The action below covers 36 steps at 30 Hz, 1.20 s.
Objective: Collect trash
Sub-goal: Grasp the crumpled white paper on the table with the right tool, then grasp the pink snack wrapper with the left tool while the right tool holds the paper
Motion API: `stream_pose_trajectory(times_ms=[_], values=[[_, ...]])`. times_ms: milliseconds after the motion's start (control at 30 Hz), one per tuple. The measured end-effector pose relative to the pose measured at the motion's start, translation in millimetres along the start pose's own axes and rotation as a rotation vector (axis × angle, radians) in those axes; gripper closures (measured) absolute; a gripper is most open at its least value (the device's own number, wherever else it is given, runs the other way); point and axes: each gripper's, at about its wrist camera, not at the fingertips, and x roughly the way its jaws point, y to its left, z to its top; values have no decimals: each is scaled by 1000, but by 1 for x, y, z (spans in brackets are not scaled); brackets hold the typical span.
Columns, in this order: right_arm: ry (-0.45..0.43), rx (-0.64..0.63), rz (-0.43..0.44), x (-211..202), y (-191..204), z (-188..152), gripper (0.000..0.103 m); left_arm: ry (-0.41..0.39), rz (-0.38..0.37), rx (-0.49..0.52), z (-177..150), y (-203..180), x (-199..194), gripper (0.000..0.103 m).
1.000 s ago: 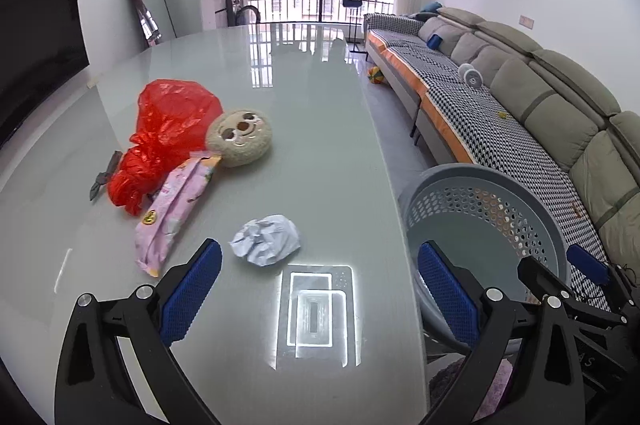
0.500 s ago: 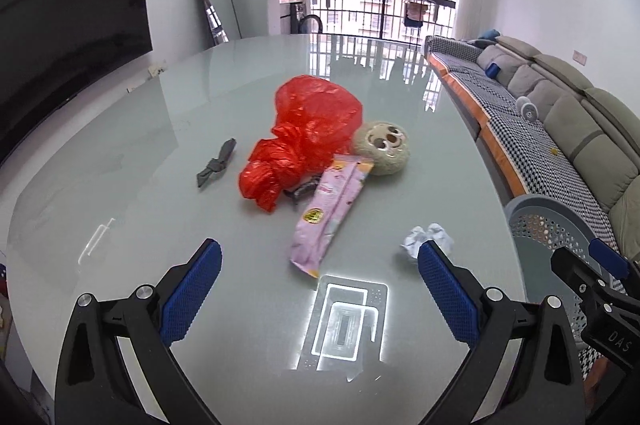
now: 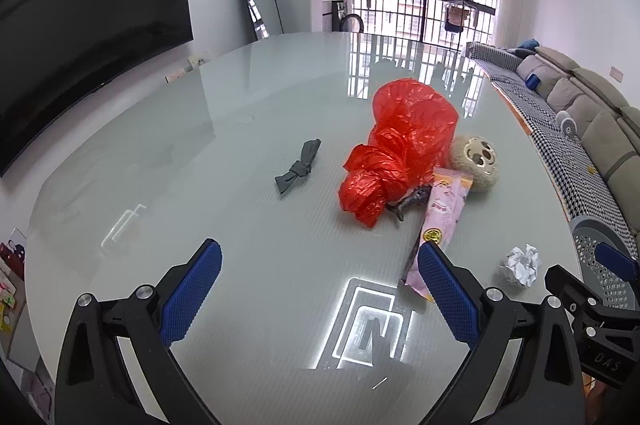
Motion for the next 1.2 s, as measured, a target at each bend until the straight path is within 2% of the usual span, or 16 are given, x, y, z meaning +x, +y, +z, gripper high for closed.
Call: stream_pose_trajectory(times_ms=[200, 367, 633, 767, 833, 900, 1000, 1200], values=[[86, -43, -37, 25, 15, 8, 14, 17, 13, -23, 4, 16, 12, 6], [144, -27, -43, 45, 19, 12, 14, 29, 4, -37, 5, 20, 17, 6], [158, -62, -76, 57, 27, 14, 16, 50, -21, -19, 3, 14, 22, 6], [164, -86, -85, 57, 31, 13, 37, 59, -28, -16, 2, 13, 23, 6], [163, -88, -77, 56, 31, 13, 43, 62, -32, -13, 2, 12, 23, 6], [163, -97, -71, 54, 32, 12, 58, 65, -37, -12, 3, 10, 23, 6], [153, -97, -55, 49, 30, 11, 62, 66, -46, -8, 3, 7, 21, 6], [108, -61, -13, 31, 16, 10, 63, 82, -85, 17, 3, -10, 20, 6]])
